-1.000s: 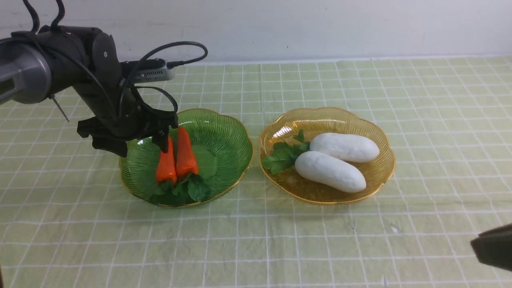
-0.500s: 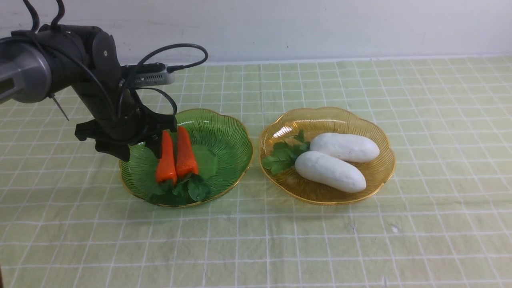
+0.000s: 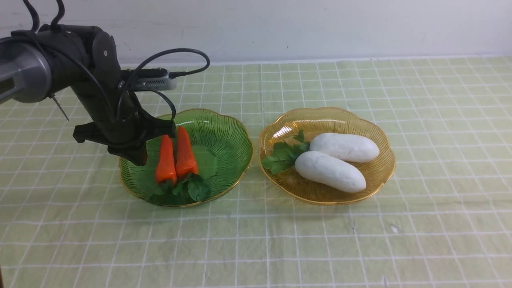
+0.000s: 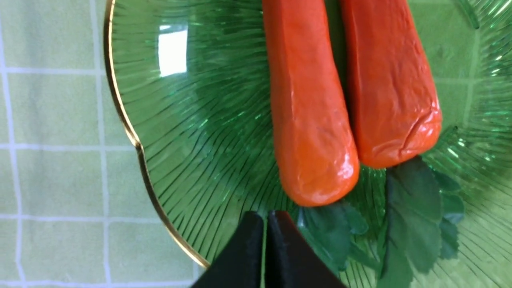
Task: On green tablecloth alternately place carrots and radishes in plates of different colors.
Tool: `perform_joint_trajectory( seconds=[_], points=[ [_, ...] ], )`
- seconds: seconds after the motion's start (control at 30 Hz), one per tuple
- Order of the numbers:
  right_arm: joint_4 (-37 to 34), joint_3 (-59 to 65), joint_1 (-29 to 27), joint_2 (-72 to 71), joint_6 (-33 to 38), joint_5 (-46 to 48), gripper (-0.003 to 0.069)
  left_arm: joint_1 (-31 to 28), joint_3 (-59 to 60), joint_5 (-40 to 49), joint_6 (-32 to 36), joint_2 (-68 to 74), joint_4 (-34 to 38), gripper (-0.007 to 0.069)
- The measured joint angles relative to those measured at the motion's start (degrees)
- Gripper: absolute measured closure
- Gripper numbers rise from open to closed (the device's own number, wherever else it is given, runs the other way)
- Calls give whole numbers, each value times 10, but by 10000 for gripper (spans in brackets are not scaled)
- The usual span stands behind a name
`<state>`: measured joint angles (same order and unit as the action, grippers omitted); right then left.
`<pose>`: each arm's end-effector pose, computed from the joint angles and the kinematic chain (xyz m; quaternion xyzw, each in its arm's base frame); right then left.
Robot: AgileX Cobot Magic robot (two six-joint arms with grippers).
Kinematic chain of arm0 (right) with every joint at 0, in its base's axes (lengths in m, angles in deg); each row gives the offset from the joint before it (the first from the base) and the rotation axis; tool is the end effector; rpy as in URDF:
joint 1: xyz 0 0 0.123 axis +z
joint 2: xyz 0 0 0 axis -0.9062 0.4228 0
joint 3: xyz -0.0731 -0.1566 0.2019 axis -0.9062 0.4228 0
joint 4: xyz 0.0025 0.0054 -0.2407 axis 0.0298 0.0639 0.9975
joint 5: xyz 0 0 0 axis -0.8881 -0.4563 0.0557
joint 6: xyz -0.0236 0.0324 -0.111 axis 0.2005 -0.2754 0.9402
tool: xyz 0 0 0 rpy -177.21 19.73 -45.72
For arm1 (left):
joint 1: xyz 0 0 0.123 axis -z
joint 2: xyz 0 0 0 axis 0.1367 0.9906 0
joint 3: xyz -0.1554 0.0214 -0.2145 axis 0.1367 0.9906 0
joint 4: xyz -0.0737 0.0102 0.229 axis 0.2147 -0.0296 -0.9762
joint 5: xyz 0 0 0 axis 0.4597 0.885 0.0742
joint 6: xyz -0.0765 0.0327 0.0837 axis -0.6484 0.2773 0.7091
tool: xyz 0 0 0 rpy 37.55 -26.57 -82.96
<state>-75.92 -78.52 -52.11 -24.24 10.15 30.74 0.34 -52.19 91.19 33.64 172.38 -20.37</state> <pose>0.1064 0.0317 0.2967 -0.1235 0.6910 0.0767 0.7081 0.3871 -0.0552 0.1911 -0.0226 0.9922 -0.0177 0.1209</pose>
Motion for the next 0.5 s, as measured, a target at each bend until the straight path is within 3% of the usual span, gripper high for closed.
perform_joint_trajectory(
  seconds=[0.4,0.5],
  points=[
    [2,15,0,-13,0,-1,594,0,0,4,0,0,-2,632],
    [43,57,-8,-51,0,-4,594,0,0,4,0,0,-4,632]
  ],
)
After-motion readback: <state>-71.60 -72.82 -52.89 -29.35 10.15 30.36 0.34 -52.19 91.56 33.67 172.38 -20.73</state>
